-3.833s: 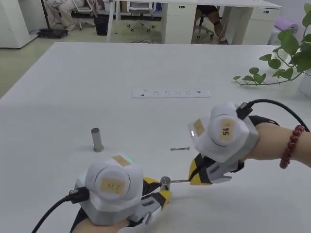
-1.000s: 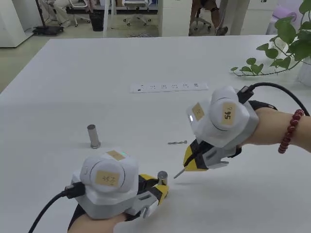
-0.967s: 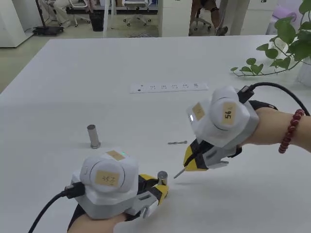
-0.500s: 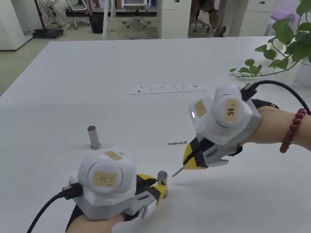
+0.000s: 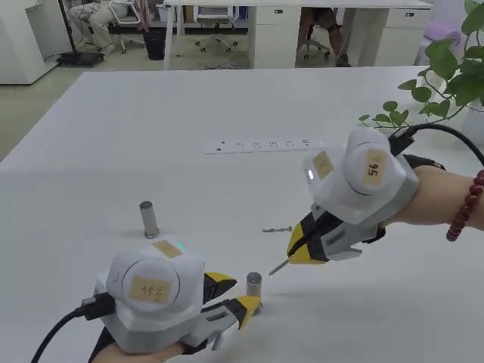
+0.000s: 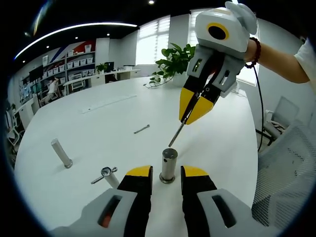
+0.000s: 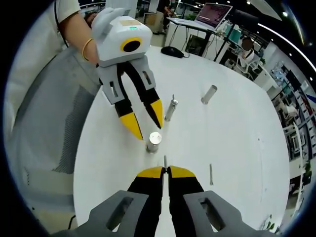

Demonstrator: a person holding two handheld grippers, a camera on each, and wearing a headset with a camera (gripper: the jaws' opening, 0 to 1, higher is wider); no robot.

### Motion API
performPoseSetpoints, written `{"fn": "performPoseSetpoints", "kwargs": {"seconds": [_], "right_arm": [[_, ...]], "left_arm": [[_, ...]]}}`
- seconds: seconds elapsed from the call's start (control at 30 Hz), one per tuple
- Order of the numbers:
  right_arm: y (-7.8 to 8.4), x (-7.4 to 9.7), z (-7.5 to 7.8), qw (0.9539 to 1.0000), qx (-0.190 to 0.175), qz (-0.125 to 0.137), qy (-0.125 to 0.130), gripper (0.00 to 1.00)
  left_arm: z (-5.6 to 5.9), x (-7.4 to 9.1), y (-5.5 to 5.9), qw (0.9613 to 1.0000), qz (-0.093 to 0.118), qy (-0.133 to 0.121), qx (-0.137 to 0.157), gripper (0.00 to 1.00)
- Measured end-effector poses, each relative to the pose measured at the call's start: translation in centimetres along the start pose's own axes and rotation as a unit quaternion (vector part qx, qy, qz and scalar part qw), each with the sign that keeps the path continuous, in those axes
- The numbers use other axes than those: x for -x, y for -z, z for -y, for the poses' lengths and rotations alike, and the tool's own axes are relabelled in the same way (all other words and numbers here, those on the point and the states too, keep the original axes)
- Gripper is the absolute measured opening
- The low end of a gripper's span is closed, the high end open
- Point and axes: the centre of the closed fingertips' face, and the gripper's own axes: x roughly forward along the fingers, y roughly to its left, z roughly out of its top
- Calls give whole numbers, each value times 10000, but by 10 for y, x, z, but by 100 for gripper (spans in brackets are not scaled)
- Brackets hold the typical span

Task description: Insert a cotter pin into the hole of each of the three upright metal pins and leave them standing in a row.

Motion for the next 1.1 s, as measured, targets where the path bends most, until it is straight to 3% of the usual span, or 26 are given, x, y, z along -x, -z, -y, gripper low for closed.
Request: {"fn": "performPoseSetpoints", "kwargs": {"seconds": [0.47,0.83,1.1], "right_arm": [[-27,19,-7,9995,99,309,1,4],[-50,23,-20,9961,47,816,-323,4],[-57,23,-29,9937,137,976,-535,4]], "left_arm": [[5,14,-20,9992,315,148,-213,22],[10,21,-29,9977,452,298,-403,20],[19,24,-32,9960,528,506,-511,11]]}}
